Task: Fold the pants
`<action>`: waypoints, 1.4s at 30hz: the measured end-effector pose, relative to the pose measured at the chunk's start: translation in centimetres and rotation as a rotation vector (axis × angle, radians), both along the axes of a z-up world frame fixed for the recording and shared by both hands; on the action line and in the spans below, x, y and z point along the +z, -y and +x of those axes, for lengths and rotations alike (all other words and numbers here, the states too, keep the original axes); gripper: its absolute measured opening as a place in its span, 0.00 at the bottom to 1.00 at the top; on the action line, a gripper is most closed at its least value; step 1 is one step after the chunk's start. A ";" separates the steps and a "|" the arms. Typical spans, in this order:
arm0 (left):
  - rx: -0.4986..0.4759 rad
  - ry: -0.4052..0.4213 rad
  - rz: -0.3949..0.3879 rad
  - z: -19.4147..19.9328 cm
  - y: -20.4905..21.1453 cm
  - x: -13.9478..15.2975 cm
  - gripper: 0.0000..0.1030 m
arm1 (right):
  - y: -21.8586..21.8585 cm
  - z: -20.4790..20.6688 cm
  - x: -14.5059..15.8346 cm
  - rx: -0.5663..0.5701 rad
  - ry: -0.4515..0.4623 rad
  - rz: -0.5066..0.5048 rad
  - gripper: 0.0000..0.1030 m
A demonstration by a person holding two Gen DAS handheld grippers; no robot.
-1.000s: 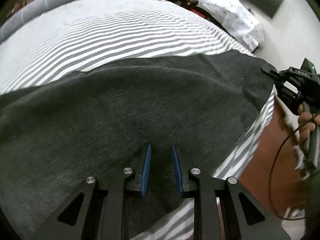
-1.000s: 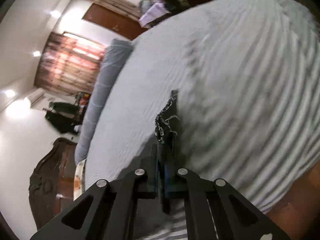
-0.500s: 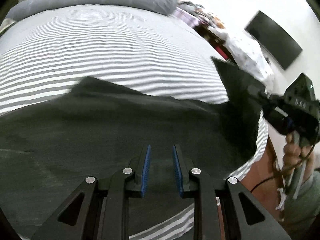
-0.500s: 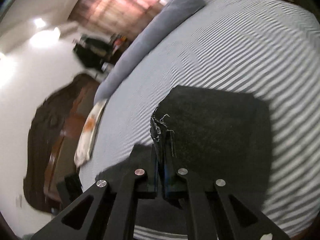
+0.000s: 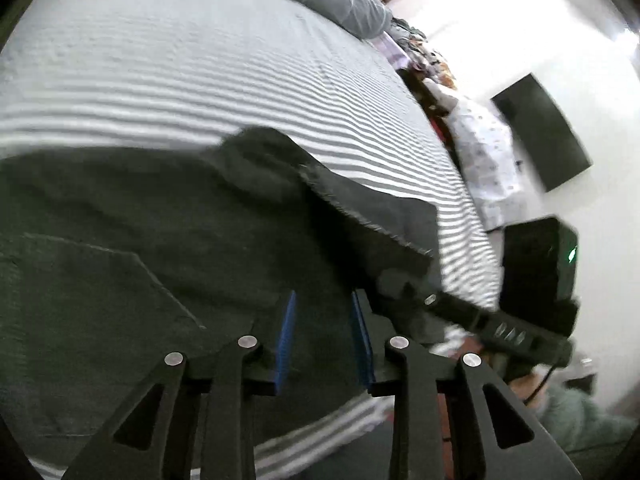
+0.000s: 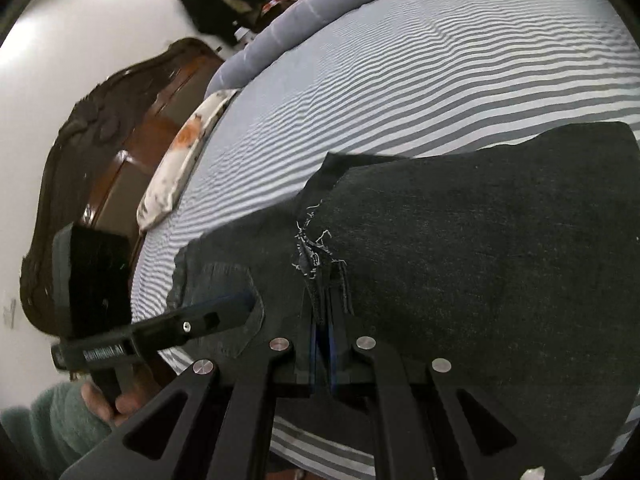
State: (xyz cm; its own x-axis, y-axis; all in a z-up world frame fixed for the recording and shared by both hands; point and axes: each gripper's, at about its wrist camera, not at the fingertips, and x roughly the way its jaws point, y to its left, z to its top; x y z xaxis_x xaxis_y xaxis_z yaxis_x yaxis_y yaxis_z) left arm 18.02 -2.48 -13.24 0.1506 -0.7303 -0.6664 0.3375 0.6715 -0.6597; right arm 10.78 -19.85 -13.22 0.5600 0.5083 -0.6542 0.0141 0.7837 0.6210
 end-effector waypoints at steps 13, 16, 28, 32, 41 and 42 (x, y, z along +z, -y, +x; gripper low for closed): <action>0.030 -0.195 -0.106 3.2 1.0 -1.8 0.66 | -4.1 -0.7 -0.8 0.136 0.023 -0.152 0.06; 0.044 -0.218 -0.077 3.5 1.6 -2.4 0.66 | -4.2 -1.3 -0.7 0.157 0.034 -0.174 0.06; 0.104 -0.121 0.084 3.0 2.7 -2.0 0.03 | -3.6 -3.3 -0.3 0.035 0.030 -0.131 0.40; 0.102 -0.084 0.085 2.5 3.0 -0.9 0.03 | -3.3 -5.7 -0.4 0.004 0.017 -0.081 0.46; 0.113 -0.062 0.083 1.9 4.1 0.7 0.03 | -0.6 -7.8 -4.7 -0.151 -0.100 0.177 0.53; 0.116 -0.065 0.078 1.9 4.3 0.8 0.03 | -0.3 -8.0 -5.0 -0.169 -0.104 0.199 0.53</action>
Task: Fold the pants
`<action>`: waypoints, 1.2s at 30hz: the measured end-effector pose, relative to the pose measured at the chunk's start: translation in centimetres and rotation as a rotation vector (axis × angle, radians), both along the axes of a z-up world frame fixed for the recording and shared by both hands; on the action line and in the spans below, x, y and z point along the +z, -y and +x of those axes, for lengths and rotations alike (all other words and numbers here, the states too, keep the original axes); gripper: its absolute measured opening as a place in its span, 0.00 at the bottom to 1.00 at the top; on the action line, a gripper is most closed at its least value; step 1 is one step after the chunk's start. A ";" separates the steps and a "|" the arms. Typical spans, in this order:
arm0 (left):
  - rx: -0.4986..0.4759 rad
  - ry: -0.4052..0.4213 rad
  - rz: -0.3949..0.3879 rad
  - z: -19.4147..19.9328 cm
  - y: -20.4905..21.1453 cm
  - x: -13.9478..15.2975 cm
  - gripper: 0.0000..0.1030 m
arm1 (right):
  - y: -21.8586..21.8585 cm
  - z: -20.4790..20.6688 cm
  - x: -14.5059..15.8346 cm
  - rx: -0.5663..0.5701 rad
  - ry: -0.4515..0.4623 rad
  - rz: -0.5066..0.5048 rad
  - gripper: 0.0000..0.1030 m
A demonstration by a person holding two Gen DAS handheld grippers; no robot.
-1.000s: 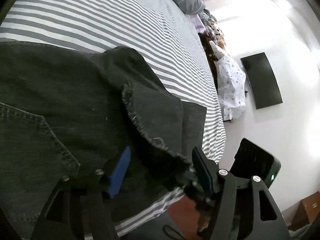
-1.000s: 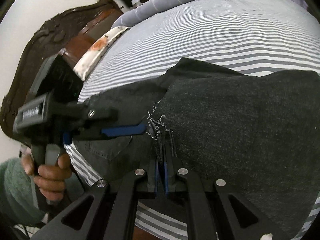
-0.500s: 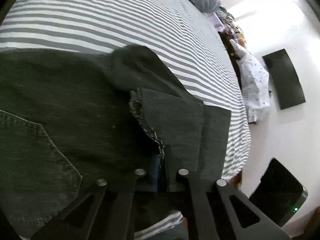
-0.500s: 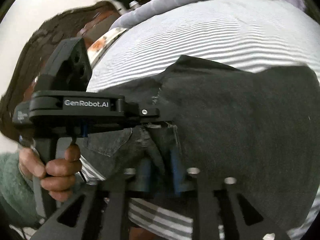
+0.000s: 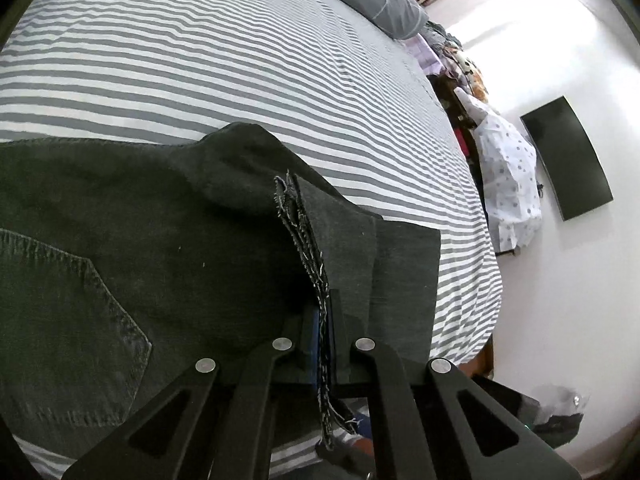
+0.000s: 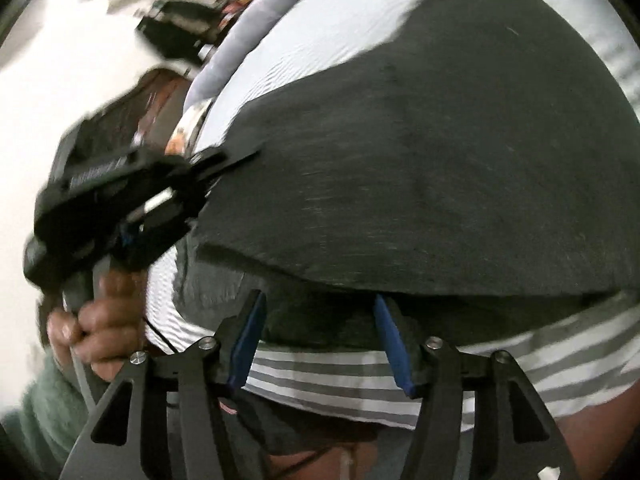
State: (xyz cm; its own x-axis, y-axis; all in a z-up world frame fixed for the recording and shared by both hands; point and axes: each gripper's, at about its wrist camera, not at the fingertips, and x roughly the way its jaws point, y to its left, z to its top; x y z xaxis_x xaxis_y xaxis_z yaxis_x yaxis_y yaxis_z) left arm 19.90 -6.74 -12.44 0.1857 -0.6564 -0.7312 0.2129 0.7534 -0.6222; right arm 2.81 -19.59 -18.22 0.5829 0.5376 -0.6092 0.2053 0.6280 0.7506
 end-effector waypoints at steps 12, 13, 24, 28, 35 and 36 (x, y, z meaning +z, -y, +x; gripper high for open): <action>0.013 0.035 0.017 -0.1 0.9 0.8 0.03 | 9.1 -3.9 -1.1 -0.361 -0.046 0.013 0.57; 0.013 0.030 0.016 -0.1 0.9 0.6 0.03 | 9.6 -4.1 -1.2 -0.377 -0.045 0.025 0.57; -0.042 0.014 0.136 -1.9 1.8 -3.1 0.03 | 10.3 -4.8 -0.4 -0.337 -0.085 -0.184 0.08; -0.073 0.041 0.199 -2.1 2.3 -4.3 0.03 | 10.6 -4.5 -1.4 -0.318 -0.125 -0.233 0.08; -0.120 0.128 0.291 -2.6 3.6 -3.6 0.05 | 9.7 -4.5 -0.7 -0.241 -0.176 -0.278 0.29; -0.116 0.147 0.302 -2.8 3.5 -3.2 0.07 | 9.4 -4.7 -0.4 -0.219 -0.190 -0.292 0.32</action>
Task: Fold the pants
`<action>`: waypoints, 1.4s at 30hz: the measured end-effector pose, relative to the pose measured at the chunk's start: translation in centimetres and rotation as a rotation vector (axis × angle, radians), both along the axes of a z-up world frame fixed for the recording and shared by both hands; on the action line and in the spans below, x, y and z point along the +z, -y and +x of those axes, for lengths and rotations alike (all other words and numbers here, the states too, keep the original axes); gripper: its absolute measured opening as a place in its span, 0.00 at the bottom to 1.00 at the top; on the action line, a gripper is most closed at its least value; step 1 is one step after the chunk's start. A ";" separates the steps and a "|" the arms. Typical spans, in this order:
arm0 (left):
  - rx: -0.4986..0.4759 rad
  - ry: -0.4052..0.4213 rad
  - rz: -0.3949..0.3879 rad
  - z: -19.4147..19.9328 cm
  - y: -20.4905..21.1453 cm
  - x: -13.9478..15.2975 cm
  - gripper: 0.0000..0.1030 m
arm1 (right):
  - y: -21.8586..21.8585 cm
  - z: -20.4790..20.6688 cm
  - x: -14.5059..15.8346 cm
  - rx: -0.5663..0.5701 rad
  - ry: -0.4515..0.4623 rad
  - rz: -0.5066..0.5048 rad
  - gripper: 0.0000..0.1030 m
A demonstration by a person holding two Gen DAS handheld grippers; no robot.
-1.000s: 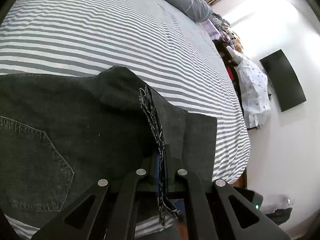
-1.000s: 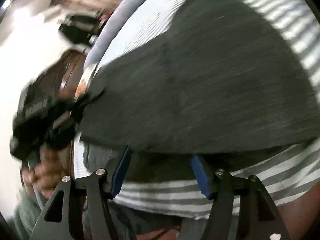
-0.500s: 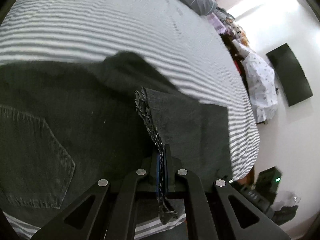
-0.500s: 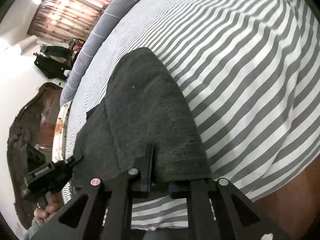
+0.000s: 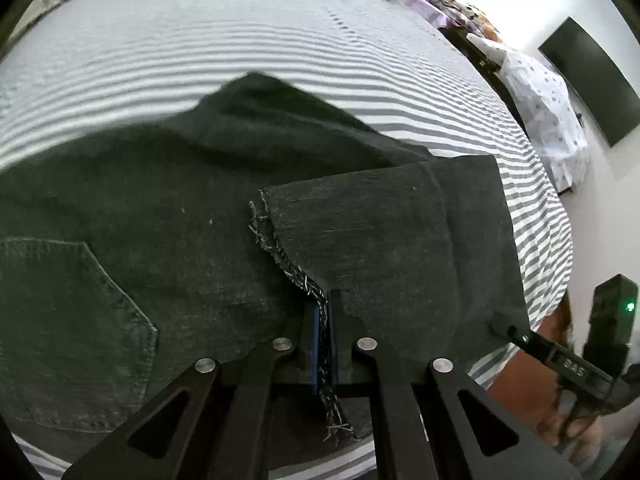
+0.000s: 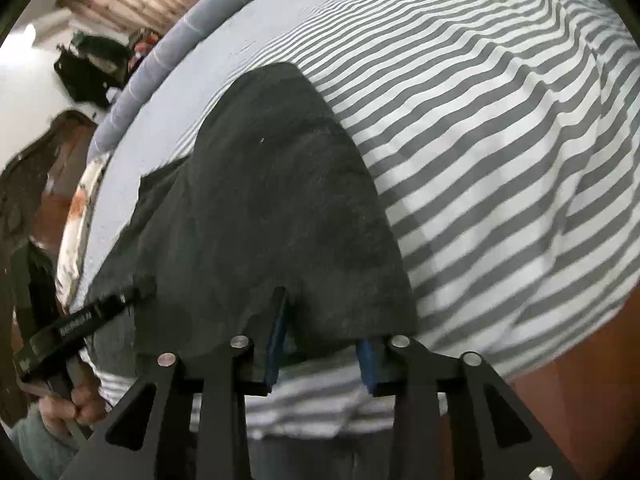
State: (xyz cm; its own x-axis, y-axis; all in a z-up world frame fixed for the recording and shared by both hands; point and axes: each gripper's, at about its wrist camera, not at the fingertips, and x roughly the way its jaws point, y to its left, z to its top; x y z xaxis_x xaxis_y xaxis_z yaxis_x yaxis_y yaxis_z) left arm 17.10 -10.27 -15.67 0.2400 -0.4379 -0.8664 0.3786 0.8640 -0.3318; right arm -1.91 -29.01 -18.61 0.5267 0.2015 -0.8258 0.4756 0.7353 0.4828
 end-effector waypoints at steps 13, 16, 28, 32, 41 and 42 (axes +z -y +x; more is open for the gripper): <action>0.046 0.214 0.037 -0.6 0.1 4.0 0.10 | -0.7 3.1 7.4 0.160 0.074 -0.273 0.35; -0.011 0.226 0.054 -1.0 2.0 3.8 0.10 | 0.1 7.0 7.5 0.154 0.082 -0.311 0.35; -0.076 0.144 0.140 -0.4 4.1 -1.0 0.10 | 1.2 12.2 3.6 0.178 -0.025 -0.388 0.35; -0.076 0.148 0.147 -0.5 4.2 -1.0 0.10 | 0.1 10.3 4.0 0.192 -0.030 -0.409 0.35; -0.071 0.157 0.143 -0.7 4.2 -1.2 0.10 | -3.8 3.5 1.4 0.234 -0.100 -0.437 0.35; -0.070 0.156 0.143 -0.7 4.2 -1.1 0.10 | -3.9 3.5 1.3 0.236 -0.107 -0.441 0.36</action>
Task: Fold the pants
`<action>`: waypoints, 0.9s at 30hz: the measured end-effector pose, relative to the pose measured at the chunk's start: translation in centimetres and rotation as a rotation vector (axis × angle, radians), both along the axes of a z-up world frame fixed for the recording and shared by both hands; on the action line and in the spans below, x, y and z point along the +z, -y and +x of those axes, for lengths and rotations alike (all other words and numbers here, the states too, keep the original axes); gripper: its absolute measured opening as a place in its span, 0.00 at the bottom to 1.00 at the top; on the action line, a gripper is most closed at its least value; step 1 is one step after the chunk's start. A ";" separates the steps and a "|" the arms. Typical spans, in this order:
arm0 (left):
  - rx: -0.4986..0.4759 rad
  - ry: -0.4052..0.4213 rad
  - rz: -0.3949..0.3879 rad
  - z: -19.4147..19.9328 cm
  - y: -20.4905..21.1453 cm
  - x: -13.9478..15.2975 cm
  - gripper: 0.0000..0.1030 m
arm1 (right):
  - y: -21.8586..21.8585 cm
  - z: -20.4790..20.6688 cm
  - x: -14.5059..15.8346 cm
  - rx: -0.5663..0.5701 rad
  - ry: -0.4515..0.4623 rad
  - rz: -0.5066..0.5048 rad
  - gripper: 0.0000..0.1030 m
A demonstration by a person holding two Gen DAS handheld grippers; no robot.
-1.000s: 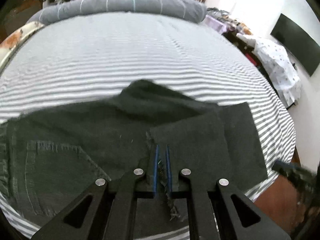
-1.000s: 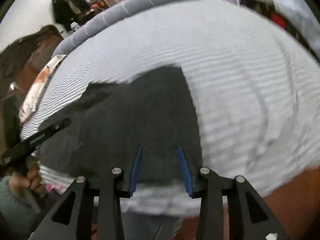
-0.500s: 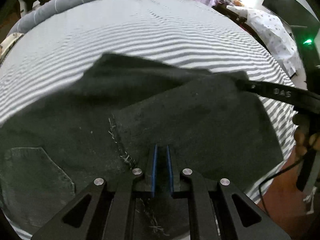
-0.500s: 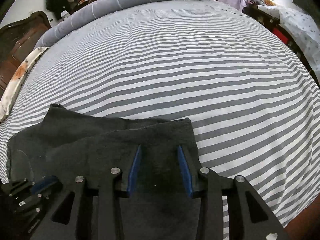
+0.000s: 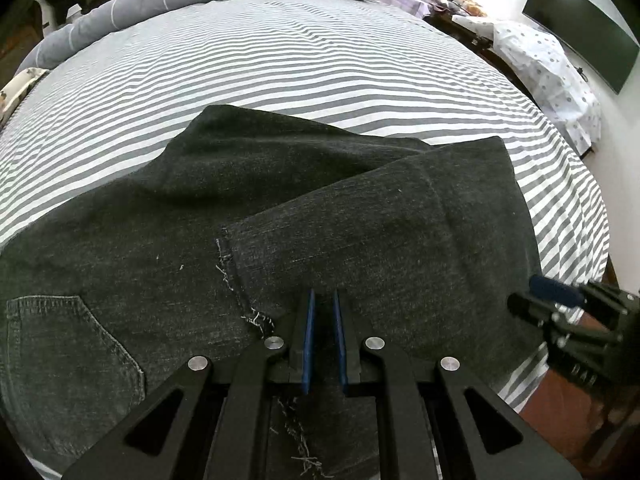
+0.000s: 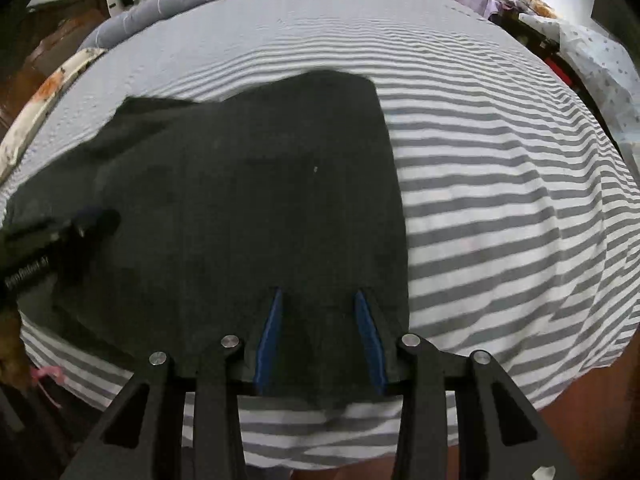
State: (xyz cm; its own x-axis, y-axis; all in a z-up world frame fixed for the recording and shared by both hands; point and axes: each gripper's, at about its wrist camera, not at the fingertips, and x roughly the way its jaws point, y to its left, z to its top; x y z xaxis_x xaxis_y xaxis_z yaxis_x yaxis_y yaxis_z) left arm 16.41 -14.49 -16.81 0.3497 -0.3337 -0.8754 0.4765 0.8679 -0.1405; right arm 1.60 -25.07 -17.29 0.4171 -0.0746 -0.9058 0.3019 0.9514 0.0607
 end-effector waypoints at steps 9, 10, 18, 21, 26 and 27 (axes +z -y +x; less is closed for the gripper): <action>0.091 -0.072 -0.137 0.1 -5.3 2.9 0.20 | 0.1 1.0 2.3 -0.046 -0.023 0.024 0.44; 0.125 -0.078 -0.174 0.1 -7.3 3.6 0.23 | -0.2 1.1 2.9 -0.047 -0.007 0.022 0.45; 0.459 -0.040 -0.275 -1.0 -25.0 7.0 0.27 | -3.9 4.0 6.2 0.008 0.099 0.062 0.52; 0.583 -0.049 -0.304 -2.6 -31.5 6.8 0.27 | -5.8 5.0 6.6 0.035 0.115 0.099 0.53; 0.710 -0.157 -0.399 -4.5 -37.3 3.2 0.27 | -8.5 6.6 6.3 0.104 0.110 0.107 0.53; 0.720 -0.180 -0.432 -4.6 -37.6 2.6 0.28 | -9.2 6.7 6.2 0.114 0.106 0.104 0.53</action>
State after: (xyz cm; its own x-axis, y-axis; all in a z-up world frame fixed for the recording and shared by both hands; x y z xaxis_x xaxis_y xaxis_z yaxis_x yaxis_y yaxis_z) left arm 11.78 23.14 -14.20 0.4722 -0.4004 -0.7853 -0.2317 0.8032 -0.5489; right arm 8.29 -15.91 -11.09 0.5112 0.0706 -0.8566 0.1788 0.9661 0.1863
